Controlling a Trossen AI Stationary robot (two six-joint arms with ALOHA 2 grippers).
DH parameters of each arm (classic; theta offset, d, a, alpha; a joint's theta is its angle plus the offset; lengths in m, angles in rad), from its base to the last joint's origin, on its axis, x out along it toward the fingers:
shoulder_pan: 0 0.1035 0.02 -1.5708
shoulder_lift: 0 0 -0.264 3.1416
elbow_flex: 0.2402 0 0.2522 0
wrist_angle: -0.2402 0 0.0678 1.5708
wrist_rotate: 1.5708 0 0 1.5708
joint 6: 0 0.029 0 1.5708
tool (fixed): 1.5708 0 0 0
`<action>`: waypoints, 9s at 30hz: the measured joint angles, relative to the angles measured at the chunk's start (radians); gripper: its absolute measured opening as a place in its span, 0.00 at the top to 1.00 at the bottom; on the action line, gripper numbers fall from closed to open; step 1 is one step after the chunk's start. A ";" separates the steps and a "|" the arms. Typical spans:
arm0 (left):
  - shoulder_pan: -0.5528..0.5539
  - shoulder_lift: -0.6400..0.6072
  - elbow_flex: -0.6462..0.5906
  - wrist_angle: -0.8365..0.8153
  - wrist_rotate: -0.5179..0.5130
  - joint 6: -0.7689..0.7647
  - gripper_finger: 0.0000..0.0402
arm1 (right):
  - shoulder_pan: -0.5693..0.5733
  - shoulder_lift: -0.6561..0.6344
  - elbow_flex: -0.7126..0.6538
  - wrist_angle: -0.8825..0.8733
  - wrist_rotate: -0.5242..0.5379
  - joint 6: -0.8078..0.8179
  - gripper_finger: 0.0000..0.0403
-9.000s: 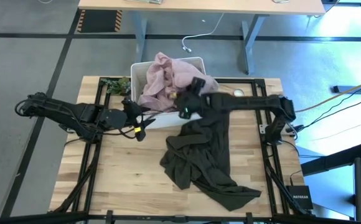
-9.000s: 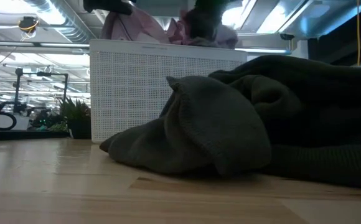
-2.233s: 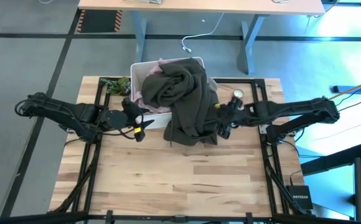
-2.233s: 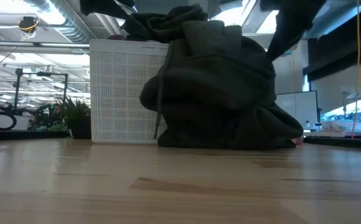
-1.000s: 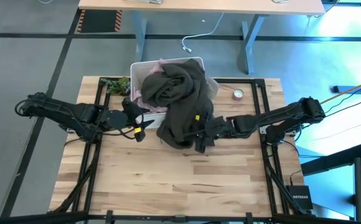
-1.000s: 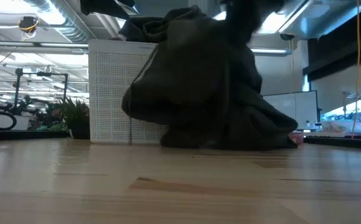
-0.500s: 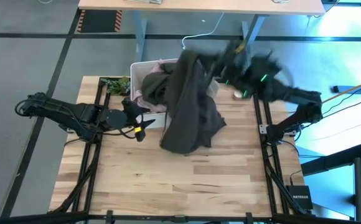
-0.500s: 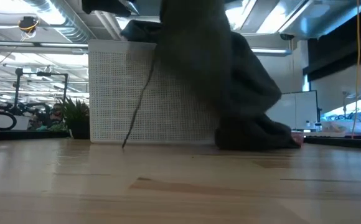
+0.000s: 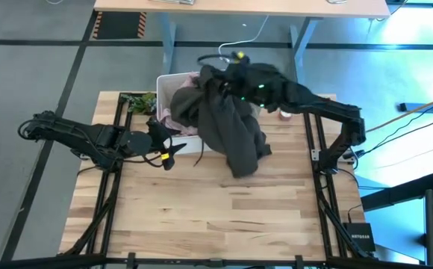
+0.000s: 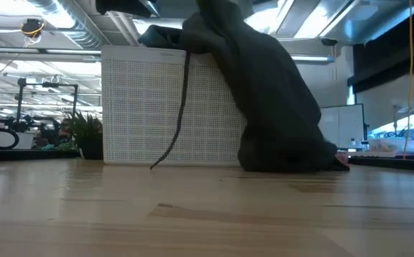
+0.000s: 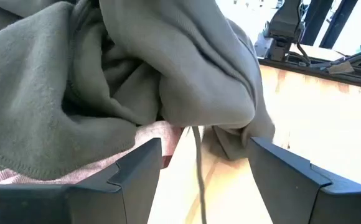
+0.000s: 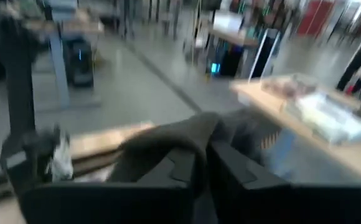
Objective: Sort clothes
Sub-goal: Put the brown jacket into the white laundry bin, then put the brown pants into the white laundry bin, then return to Home Position
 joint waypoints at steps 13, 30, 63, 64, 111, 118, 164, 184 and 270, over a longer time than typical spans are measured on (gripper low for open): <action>-0.009 0.000 0.000 -0.063 0.004 -0.019 0.42 | 0.096 -0.026 0.207 -0.743 0.009 0.121 0.51; -0.008 0.000 0.000 -0.058 0.003 -0.044 0.42 | 0.465 -0.125 -0.370 -0.998 0.254 0.688 0.49; -0.006 0.000 0.000 -0.053 0.030 -0.045 0.42 | 0.136 -0.291 -1.364 0.179 0.027 0.513 0.37; -0.006 0.000 0.000 -0.053 0.029 -0.044 0.42 | 0.122 -0.283 -1.383 0.217 -0.001 0.508 0.37; -0.005 -0.001 0.000 0.030 -0.028 0.065 0.42 | 0.128 -0.185 -0.475 0.304 0.172 -0.042 0.89; -0.014 -0.001 0.000 0.012 -0.029 0.052 0.42 | -0.057 -0.067 -0.456 0.175 0.034 0.145 0.87; -0.106 -0.093 -0.040 -0.047 -0.076 0.129 0.42 | 0.363 -0.473 -0.493 -0.310 0.034 0.203 0.28; -0.097 -0.396 -0.512 0.293 0.008 0.126 0.42 | 0.368 -1.036 -1.584 0.532 -0.074 0.148 0.28; 0.270 -1.021 -0.996 0.523 0.487 0.239 0.42 | 0.205 -1.666 -1.933 0.466 -0.357 0.241 0.28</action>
